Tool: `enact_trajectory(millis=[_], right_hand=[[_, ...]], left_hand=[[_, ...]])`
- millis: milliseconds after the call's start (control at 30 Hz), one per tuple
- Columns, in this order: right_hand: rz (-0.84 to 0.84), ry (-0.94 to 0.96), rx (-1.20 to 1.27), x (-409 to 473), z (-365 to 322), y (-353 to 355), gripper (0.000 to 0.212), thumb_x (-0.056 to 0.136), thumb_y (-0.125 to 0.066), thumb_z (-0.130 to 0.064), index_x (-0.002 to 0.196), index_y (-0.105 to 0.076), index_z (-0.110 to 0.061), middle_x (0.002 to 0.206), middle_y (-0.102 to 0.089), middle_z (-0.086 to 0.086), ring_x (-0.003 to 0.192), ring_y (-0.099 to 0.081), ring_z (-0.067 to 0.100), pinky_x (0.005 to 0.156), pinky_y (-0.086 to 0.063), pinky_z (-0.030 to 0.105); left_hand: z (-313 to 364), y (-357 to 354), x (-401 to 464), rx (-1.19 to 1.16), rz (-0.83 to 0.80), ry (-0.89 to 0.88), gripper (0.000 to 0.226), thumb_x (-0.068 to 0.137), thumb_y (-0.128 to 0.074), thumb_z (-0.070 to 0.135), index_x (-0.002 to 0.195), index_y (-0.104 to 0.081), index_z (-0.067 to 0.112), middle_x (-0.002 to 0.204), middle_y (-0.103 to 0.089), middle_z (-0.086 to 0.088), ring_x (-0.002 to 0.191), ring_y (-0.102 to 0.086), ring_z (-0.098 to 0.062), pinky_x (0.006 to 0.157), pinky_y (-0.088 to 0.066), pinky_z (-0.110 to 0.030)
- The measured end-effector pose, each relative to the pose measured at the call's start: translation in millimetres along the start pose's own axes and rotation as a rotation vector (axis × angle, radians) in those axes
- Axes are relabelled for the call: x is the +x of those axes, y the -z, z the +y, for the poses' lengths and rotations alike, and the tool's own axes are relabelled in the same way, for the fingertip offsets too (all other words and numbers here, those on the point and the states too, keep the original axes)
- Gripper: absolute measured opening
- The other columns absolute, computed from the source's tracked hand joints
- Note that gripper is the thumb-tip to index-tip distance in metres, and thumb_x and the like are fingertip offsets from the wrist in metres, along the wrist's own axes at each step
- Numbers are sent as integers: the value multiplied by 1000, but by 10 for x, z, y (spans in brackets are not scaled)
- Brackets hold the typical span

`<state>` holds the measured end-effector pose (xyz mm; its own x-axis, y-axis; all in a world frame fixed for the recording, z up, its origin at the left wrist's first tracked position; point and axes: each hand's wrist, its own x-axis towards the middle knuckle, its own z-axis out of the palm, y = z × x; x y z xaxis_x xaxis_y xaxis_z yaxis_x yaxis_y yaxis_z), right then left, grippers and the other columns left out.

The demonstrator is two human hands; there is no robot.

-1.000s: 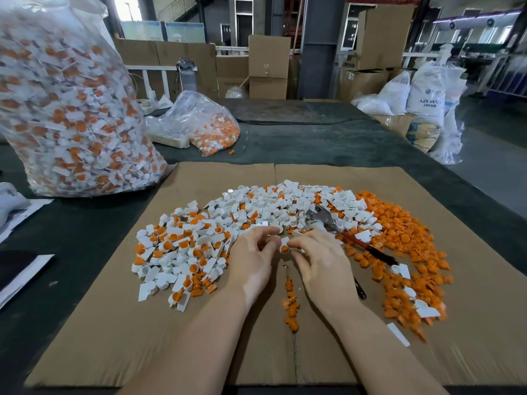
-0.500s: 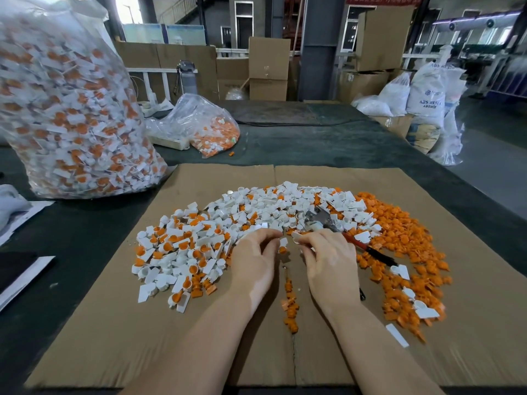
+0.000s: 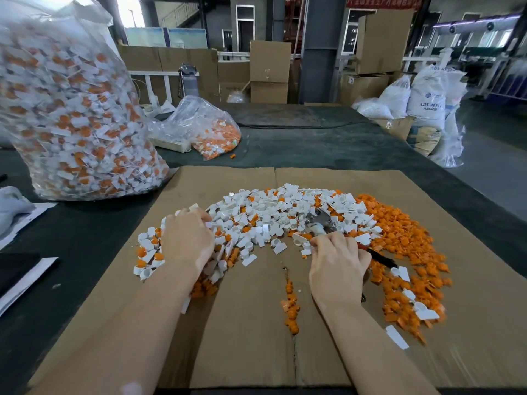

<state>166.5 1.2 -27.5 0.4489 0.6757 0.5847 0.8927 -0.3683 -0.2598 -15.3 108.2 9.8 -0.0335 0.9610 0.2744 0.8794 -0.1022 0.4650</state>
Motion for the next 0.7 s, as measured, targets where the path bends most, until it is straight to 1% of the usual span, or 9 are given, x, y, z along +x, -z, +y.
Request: enact_trajectory(millis=[133,233,267,333,400,433,567,633,700], right_hand=[[20,17,-36,4,-13,9,20,65,-77,7,77,-69,-7,77,-62,11,70,-56,30,66,-42,41],[8,18,-49,9,-13,0,22,65,-77,7,80,-70,-7,77,-62,11,70,-56,31,66,-42,41],[3,17,-56,15,-14,-2,24,67,-76,6,85,-71,-8,80,-62,11,73,-56,31,68,-41,41],[-70,22,-108,21,-13,-24,31,81,-65,-1,109,-66,-15,99,-59,9,89,-52,29,78,-36,42],[-155,30,-133,29,14,-58,39,94,-48,-12,129,-52,-27,116,-50,4,105,-43,25,86,-28,40],[-169,29,-129,29,21,-63,39,95,-46,-15,131,-50,-31,118,-48,3,107,-40,25,87,-27,40],[-188,22,-131,28,13,-42,34,95,-46,-16,122,-55,-36,112,-47,1,105,-40,23,86,-26,38],[-215,30,-133,30,19,-43,36,95,-44,-15,122,-53,-37,115,-45,0,106,-38,22,87,-24,38],[-238,32,-122,36,29,-40,39,94,-43,-12,123,-50,-37,116,-42,-2,108,-35,20,89,-23,37]], left_hand=[[62,-3,-30,136,29,-13,28,94,-50,19,118,-62,26,120,-54,-5,116,-39,-27,97,-33,-37],[183,-60,-107,0,94,-158,23,94,-52,20,113,-64,24,117,-56,-3,114,-38,-24,97,-28,-33],[238,-94,-144,-50,77,-232,22,94,-53,19,111,-65,23,116,-57,-2,113,-39,-23,96,-24,-28],[352,-176,-235,-141,-4,-340,22,94,-54,17,112,-66,21,117,-58,0,113,-41,-18,94,-23,-21],[459,-273,-323,-199,-107,-388,29,94,-52,12,120,-62,21,124,-55,2,118,-42,-15,98,-26,-19],[508,-324,-362,-207,-154,-411,34,95,-50,8,126,-58,21,128,-53,2,121,-41,-14,100,-27,-20],[673,-463,-461,-161,-273,-533,56,92,-43,-4,142,-40,20,145,-42,2,132,-31,-17,111,-22,-28],[722,-517,-475,-106,-263,-588,51,93,-44,-1,140,-43,20,143,-46,0,129,-36,-20,109,-23,-27],[743,-562,-475,-90,-233,-593,38,96,-45,8,129,-54,23,129,-57,1,116,-44,-19,100,-31,-27]])
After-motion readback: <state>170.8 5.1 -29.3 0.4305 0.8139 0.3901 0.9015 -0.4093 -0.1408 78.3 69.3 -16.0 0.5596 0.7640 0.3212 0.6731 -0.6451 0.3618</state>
